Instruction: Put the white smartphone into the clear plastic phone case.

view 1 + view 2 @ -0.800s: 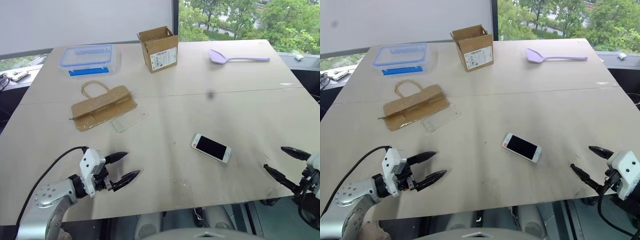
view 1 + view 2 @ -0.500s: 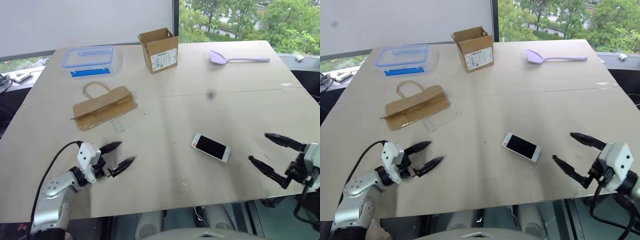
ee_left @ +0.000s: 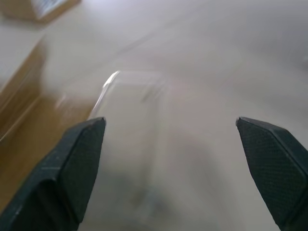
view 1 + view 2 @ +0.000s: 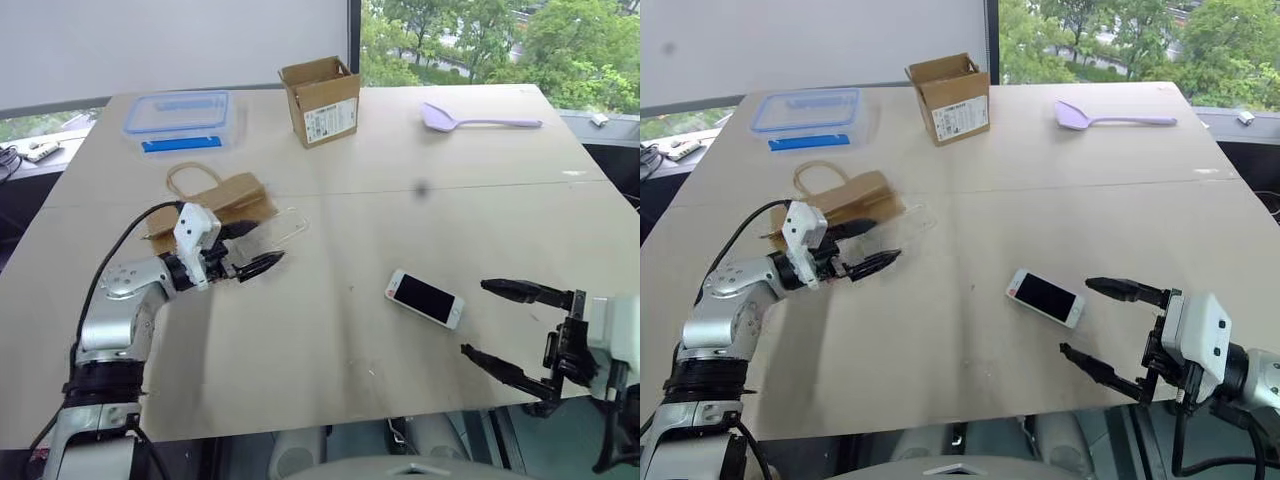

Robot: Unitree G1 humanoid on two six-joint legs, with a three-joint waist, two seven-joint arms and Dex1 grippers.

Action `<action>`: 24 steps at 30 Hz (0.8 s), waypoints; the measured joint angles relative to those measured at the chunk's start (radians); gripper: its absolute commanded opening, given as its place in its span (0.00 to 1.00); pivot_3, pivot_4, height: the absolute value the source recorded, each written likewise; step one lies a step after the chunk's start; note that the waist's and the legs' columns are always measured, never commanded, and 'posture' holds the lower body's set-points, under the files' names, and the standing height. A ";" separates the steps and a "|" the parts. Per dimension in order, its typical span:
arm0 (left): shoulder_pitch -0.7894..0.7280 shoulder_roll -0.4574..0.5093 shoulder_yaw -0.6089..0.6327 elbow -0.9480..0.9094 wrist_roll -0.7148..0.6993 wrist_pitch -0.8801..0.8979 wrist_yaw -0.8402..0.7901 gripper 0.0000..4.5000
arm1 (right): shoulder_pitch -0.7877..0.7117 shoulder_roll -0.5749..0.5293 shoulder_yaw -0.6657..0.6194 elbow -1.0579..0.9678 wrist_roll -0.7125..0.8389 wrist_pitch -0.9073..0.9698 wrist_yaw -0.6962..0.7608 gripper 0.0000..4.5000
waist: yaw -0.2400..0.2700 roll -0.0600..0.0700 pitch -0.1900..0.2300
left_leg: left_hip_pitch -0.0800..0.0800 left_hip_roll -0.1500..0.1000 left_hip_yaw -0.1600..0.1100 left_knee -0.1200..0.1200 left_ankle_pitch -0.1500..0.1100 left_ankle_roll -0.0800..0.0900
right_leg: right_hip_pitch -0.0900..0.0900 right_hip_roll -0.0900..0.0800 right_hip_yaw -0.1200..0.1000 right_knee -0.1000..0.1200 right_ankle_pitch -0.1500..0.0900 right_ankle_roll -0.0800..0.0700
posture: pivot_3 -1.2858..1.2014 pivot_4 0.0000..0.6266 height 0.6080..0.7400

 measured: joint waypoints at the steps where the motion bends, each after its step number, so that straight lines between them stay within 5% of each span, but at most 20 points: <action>1: -0.024 0.005 0.003 -0.025 -0.019 0.059 0.031 1.00 | 0.003 0.002 0.000 -0.001 -0.001 0.000 -0.002 0.99 | 0.000 0.000 0.000 | 0.000 0.000 -0.001 0.000 0.000 0.000 | 0.000 0.001 -0.001 0.000 0.000 0.000 | 0.52 0.24 1.00; 6: -0.091 0.049 -0.092 -0.061 0.133 0.136 0.174 1.00 | 0.000 0.004 0.022 -0.006 -0.012 0.000 -0.009 0.99 | -0.003 0.000 0.000 | 0.004 0.000 -0.001 0.000 0.000 0.000 | 0.003 0.001 0.000 0.000 0.000 0.000 | 0.52 0.24 1.00; 15: -0.191 0.143 -0.321 -0.025 0.317 0.317 0.178 1.00 | -0.054 0.002 0.050 0.022 -0.023 0.002 -0.013 0.99 | -0.005 -0.001 0.001 | 0.002 0.000 -0.001 -0.001 0.000 0.000 | 0.002 0.001 0.000 -0.002 0.000 0.000 | 0.52 0.24 1.00; 24: -0.301 0.143 -0.377 -0.007 0.336 0.572 0.164 0.07 | -0.041 0.011 0.070 0.021 -0.051 0.002 -0.031 1.00 | -0.008 -0.001 0.001 | 0.003 -0.001 -0.001 -0.001 0.000 0.000 | 0.002 0.001 0.000 -0.001 0.000 0.000 | 0.52 0.24 1.00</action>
